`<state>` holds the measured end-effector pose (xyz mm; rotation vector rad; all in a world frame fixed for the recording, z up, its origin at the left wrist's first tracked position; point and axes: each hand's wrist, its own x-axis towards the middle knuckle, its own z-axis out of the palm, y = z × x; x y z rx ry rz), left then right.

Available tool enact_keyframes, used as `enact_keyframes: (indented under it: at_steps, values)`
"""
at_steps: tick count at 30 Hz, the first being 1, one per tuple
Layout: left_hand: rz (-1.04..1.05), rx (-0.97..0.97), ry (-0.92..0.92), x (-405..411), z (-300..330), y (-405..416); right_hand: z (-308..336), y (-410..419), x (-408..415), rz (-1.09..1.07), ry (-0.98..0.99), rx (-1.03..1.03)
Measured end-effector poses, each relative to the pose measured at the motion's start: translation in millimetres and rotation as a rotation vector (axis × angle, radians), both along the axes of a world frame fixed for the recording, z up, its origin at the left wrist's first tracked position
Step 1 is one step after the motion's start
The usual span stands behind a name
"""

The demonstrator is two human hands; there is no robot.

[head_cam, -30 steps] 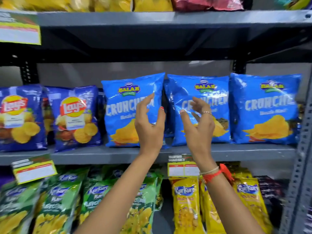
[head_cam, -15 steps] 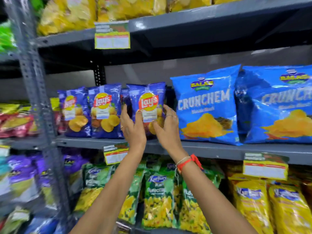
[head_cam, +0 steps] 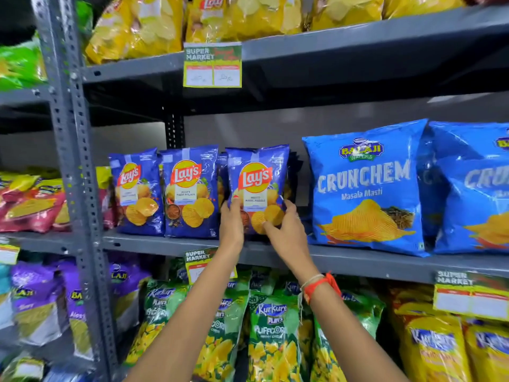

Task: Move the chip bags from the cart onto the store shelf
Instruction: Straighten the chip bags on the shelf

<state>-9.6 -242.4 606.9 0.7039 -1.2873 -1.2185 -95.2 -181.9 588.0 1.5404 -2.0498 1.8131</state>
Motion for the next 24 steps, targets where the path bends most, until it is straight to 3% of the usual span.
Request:
enact_keyframes:
  at_steps: [9, 14, 16, 19, 24]
  values:
    - [0.077, 0.002, -0.023, 5.7, -2.6, 0.0, -3.6, 11.4, 4.2, 0.011, 0.033, -0.075]
    - [0.293, -0.344, -0.084, -3.4, -5.2, 39.4, 10.5, 55.6, -11.1, -0.112, 0.025, -0.423]
    - [0.241, -0.469, -0.071, -17.3, -5.3, 54.0, 15.3, 77.9, -27.3, -0.263, 0.067, -0.533]
    - [0.035, -0.487, -0.038, -48.6, -3.4, 71.3, 17.3, 101.6, -62.8, -0.478, 0.093, -0.581]
    - [-0.251, -0.298, -0.017, -97.1, -2.6, 83.7, 6.0, 120.3, -113.1, -0.489, 0.034, -0.311]
